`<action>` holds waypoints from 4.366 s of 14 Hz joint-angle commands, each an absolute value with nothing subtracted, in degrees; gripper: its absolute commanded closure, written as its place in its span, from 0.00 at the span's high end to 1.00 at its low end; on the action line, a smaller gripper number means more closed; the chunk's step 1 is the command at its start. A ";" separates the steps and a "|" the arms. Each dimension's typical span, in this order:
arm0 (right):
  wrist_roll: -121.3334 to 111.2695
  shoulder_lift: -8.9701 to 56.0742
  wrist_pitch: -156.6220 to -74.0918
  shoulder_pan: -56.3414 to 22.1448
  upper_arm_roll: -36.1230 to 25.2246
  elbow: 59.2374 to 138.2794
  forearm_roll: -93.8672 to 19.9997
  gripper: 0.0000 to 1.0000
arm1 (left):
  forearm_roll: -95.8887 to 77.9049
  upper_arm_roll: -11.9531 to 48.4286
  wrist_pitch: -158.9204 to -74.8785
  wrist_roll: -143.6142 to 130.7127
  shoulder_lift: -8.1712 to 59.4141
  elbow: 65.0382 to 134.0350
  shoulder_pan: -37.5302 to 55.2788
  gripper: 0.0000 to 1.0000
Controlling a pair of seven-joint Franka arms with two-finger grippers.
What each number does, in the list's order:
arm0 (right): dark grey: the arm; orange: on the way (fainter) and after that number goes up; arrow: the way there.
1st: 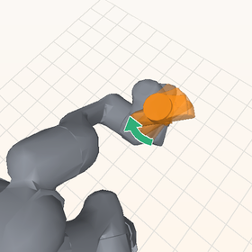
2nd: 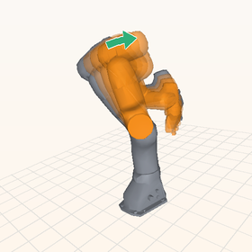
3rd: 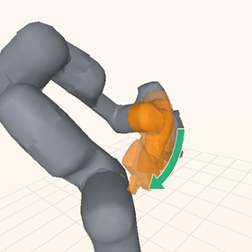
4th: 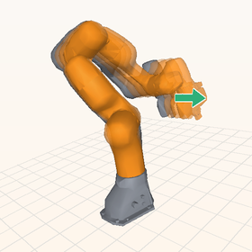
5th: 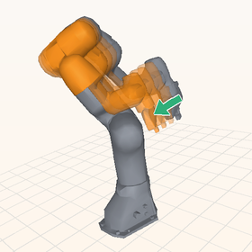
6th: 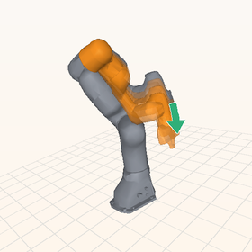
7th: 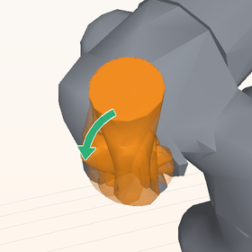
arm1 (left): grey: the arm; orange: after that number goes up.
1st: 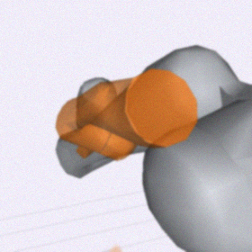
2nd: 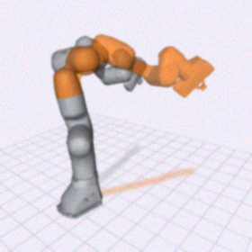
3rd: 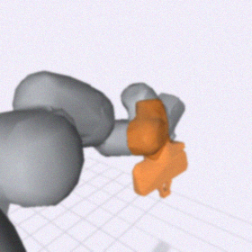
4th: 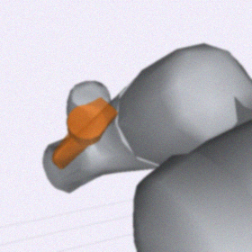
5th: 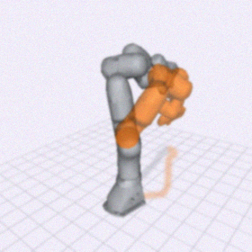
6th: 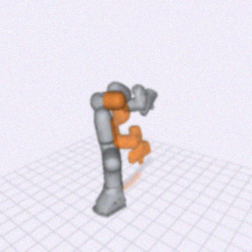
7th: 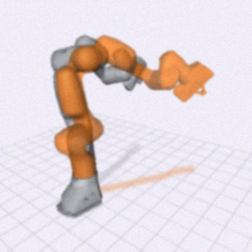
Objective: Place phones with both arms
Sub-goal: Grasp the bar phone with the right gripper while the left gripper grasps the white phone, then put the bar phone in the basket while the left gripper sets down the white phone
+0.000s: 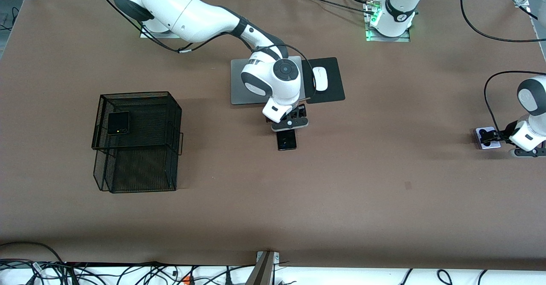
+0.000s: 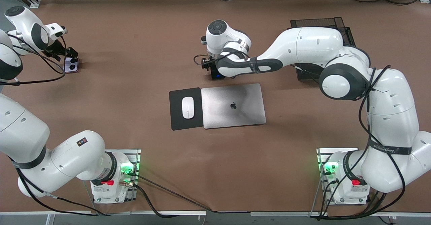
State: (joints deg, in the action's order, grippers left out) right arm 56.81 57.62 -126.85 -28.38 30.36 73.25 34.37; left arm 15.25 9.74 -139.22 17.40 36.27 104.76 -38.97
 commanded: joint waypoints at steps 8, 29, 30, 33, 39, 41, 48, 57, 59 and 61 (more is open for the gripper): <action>60.73 60.38 -128.23 -28.56 30.32 71.54 36.91 1.00 | 14.33 10.37 -139.75 18.90 37.09 106.70 -40.34 1.00; 59.68 55.46 -116.13 -26.90 33.56 66.29 36.21 0.00 | 14.33 23.12 -102.40 3.98 31.99 84.38 -32.45 0.47; 59.68 55.46 -112.88 -26.20 35.58 64.36 36.21 0.00 | 14.50 23.12 -102.39 2.74 32.08 84.38 -31.21 0.47; 59.50 52.14 -101.81 -24.88 40.42 60.48 36.30 0.00 | 14.33 23.03 -102.30 -0.86 32.43 83.24 -26.47 0.47; 46.70 39.39 -85.28 -16.54 39.30 61.61 27.52 0.00 | 7.06 23.12 -100.46 -10.27 34.70 82.18 -14.08 0.47; 39.85 34.48 -83.94 -14.60 34.05 64.49 21.75 0.00 | 3.09 23.12 -101.42 -13.87 36.73 82.09 -9.43 0.47; 12.07 9.35 -95.86 -14.41 5.03 94.25 2.64 0.00 | 1.94 22.94 -123.00 -28.73 44.72 82.18 8.86 0.46; 2.29 0.96 -119.33 -14.15 -5.88 123.29 0.18 0.00 | 2.64 22.94 -131.39 -34.10 52.46 82.18 20.83 0.47; 2.02 2.54 -120.32 -14.15 -5.89 124.01 -0.96 0.00 | 3.16 22.68 -133.68 -33.84 53.26 82.27 21.79 1.00; 2.02 3.77 -121.11 -14.15 -5.89 124.01 -1.05 0.00 | 4.91 22.59 -133.86 -33.40 52.56 82.35 21.71 1.00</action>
State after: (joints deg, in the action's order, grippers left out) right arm 3.40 4.00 -120.08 -14.12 -5.72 123.68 0.35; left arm 3.43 23.36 -133.92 -34.28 52.60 84.00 21.05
